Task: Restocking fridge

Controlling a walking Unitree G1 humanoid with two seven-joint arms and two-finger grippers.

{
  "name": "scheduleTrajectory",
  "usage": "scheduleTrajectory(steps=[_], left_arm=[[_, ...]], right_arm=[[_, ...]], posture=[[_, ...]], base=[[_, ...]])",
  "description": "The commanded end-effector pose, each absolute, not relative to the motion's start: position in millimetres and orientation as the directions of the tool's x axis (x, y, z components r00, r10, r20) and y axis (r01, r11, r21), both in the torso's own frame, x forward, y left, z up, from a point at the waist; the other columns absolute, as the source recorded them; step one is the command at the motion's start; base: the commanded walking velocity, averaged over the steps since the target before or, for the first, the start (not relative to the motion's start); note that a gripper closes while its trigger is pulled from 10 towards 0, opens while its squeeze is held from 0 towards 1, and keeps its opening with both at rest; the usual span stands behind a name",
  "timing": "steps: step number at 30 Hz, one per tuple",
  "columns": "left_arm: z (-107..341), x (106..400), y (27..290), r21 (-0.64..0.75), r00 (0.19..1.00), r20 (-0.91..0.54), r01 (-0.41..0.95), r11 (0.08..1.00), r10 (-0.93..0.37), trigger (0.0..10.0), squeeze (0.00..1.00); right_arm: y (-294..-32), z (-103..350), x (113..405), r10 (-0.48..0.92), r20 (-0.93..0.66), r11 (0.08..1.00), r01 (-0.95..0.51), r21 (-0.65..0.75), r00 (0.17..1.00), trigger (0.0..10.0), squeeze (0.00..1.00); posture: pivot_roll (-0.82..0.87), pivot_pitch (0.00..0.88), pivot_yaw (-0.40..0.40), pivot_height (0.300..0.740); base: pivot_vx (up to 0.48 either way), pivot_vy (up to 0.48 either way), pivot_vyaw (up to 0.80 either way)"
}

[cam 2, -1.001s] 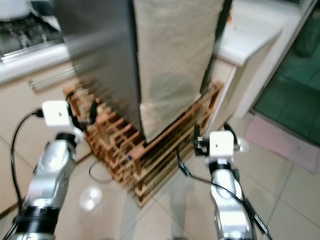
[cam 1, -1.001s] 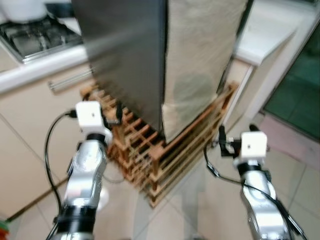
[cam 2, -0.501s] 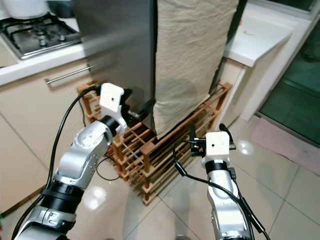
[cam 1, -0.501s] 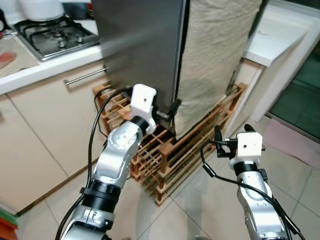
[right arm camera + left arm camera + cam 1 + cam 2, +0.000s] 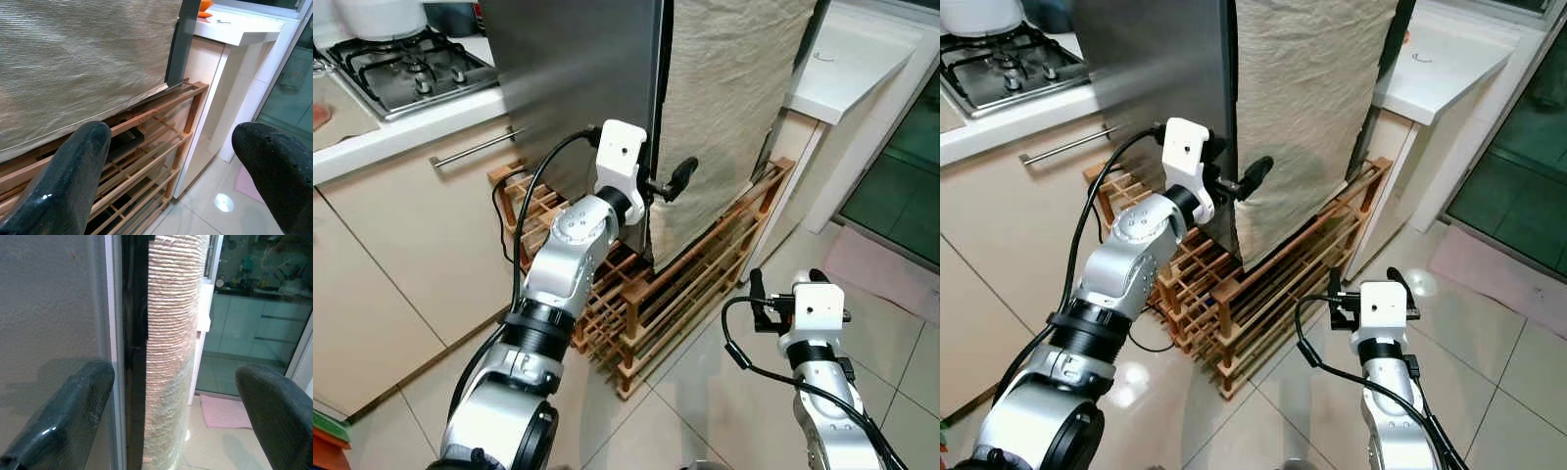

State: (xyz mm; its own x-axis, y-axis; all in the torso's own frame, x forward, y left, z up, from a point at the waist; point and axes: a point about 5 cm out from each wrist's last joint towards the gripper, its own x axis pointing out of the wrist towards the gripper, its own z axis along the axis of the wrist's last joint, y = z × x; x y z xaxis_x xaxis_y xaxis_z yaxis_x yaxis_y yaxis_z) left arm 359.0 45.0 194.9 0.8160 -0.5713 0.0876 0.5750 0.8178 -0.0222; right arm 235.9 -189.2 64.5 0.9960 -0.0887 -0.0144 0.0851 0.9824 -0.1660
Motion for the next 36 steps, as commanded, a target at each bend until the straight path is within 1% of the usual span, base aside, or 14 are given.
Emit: scheduleTrajectory(steps=[1,4,10,12,13,15,21,22,24,25,26,27,31,36], left_arm=[[196.0,360.8,43.5,-0.019,0.816,0.084,0.575,0.818,-0.572,10.0,0.0],[195.7,363.0,40.9,-0.023,0.812,0.077,0.582,0.813,-0.579,10.0,0.0],[195.0,363.3,27.7,-0.048,0.753,0.053,0.658,0.751,-0.656,10.0,0.0],[195.4,359.7,17.5,-0.025,0.692,0.022,0.722,0.692,-0.721,10.0,0.0],[195.4,359.7,17.5,-0.025,0.692,0.022,0.722,0.692,-0.721,10.0,0.0],[199.4,351.7,3.8,-0.015,0.609,0.029,0.793,0.609,-0.793,10.0,0.0],[200.3,345.4,-5.2,0.002,0.556,0.023,0.831,0.556,-0.831,10.0,0.0],[202.8,341.1,-9.0,0.015,0.517,0.04,0.855,0.518,-0.855,10.0,0.0],[214.2,316.6,-20.3,0.049,0.342,0.135,0.935,0.351,-0.93,10.0,0.0],[214.2,316.6,-20.3,0.049,0.342,0.135,0.935,0.351,-0.93,10.0,0.0],[217.9,307.0,-23.5,0.064,0.28,0.163,0.954,0.293,-0.946,10.0,0.0],[223.1,297.9,-25.8,0.06,0.223,0.208,0.969,0.24,-0.952,10.0,0.0],[230.6,295.2,-26.2,0.029,0.194,0.26,0.978,0.208,-0.946,10.0,0.0],[236.8,293.7,-25.4,0.019,0.18,0.289,0.981,0.193,-0.94,10.0,0.0]], right_arm=[[-192.3,70.8,238.0,-0.102,0.014,0.982,0.103,-0.161,0.995,10.0,0.0],[-193.3,70.0,237.5,-0.105,0.011,0.981,0.106,-0.161,0.994,10.0,0.0],[-191.3,69.6,238.4,-0.103,0.011,0.982,0.103,-0.16,0.995,10.0,0.0],[-191.1,69.3,239.5,-0.1,0.01,0.982,0.101,-0.16,0.995,10.0,0.0],[-191.1,69.3,239.5,-0.1,0.01,0.982,0.101,-0.16,0.995,10.0,0.0],[-191.5,68.4,240.4,-0.099,0.005,0.982,0.099,-0.161,0.995,10.0,0.0],[-191.2,68.2,241.1,-0.098,0.003,0.982,0.097,-0.161,0.995,10.0,0.0],[-191.1,68.1,241.3,-0.098,0.002,0.982,0.097,-0.16,0.995,10.0,0.0],[-189.0,59.3,240.7,-0.085,-0.057,0.99,0.077,-0.117,0.995,10.0,0.0],[-189.0,59.3,240.7,-0.085,-0.057,0.99,0.077,-0.117,0.995,10.0,0.0],[-187.6,54.3,240.2,-0.073,-0.09,0.993,0.064,-0.095,0.993,10.0,0.0],[-187.8,36.4,235.7,-0.051,-0.198,0.998,0.041,-0.053,0.979,10.0,0.0],[-191.1,22.1,229.5,-0.044,-0.27,0.998,0.029,-0.058,0.962,10.0,0.0],[-191.7,18.1,227.6,-0.032,-0.284,0.996,0.009,-0.084,0.958,10.0,0.0]], posture=[[-0.16,0.0,0.033,0.74],[-0.16,0.0,0.037,0.74],[-0.16,0.0,0.036,0.74],[-0.16,0.0,0.035,0.74],[-0.16,0.0,0.035,0.74],[-0.16,0.0,0.033,0.74],[-0.16,0.0,0.033,0.74],[-0.16,0.0,0.033,0.74],[-0.16,0.0,0.034,0.74],[-0.16,0.0,0.034,0.74],[-0.16,0.0,0.034,0.74],[-0.16,0.0,0.034,0.74],[-0.16,0.0,0.033,0.74],[-0.16,0.0,0.037,0.74]], base=[[0.0,0.0,0.0],[0.0,0.0,0.0],[0.0,0.0,0.0],[0.0,0.0,0.0],[0.0,0.0,0.0],[0.0,0.0,0.0],[0.0,0.0,0.0],[0.0,0.0,0.0],[0.0,0.0,0.0],[0.0,0.0,0.0],[0.0,0.0,0.0],[0.0,0.0,0.0],[0.0,0.0,0.0],[0.0,0.0,0.0]])
